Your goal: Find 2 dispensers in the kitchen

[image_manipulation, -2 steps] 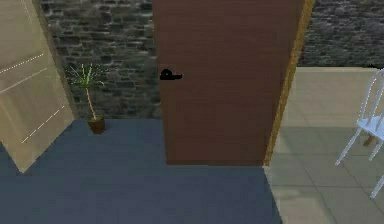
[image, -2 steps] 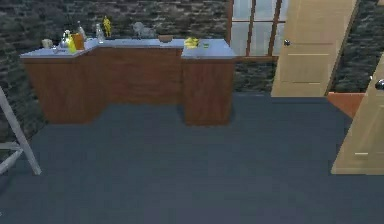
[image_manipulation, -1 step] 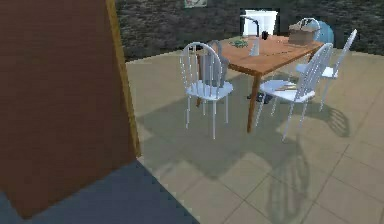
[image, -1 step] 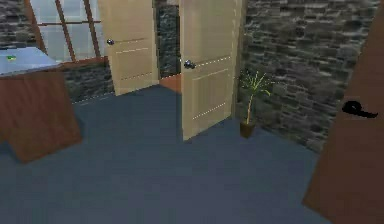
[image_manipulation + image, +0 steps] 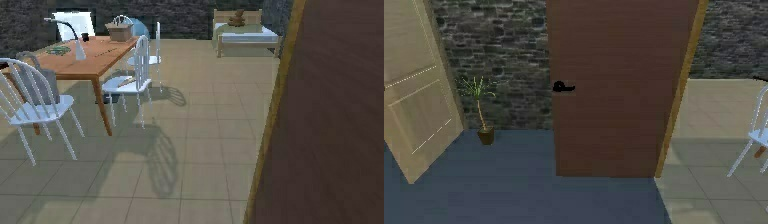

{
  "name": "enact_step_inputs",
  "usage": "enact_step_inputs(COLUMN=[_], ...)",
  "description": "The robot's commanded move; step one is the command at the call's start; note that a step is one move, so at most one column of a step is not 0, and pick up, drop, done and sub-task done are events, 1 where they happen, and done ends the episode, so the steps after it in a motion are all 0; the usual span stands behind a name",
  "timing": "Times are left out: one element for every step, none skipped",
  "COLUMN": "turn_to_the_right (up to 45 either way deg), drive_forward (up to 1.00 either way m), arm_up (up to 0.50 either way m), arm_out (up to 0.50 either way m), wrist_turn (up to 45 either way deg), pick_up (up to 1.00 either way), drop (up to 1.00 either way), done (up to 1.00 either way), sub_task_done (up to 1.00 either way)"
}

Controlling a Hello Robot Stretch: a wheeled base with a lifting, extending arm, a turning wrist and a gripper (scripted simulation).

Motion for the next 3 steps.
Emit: enact_step_inputs(turn_to_the_right=[0.0,-45.0,-36.0], drive_forward=[0.25,0.00,0.00], arm_up=[0.00,0.00,0.00], arm_out=[0.00,0.00,0.00], wrist_turn=[0.0,0.0,0.0], pick_up=[0.00,0.00,0.00], drop=[0.00,0.00,0.00], done=[0.00,0.00,0.00], sub_task_done=[0.00,0.00,0.00])
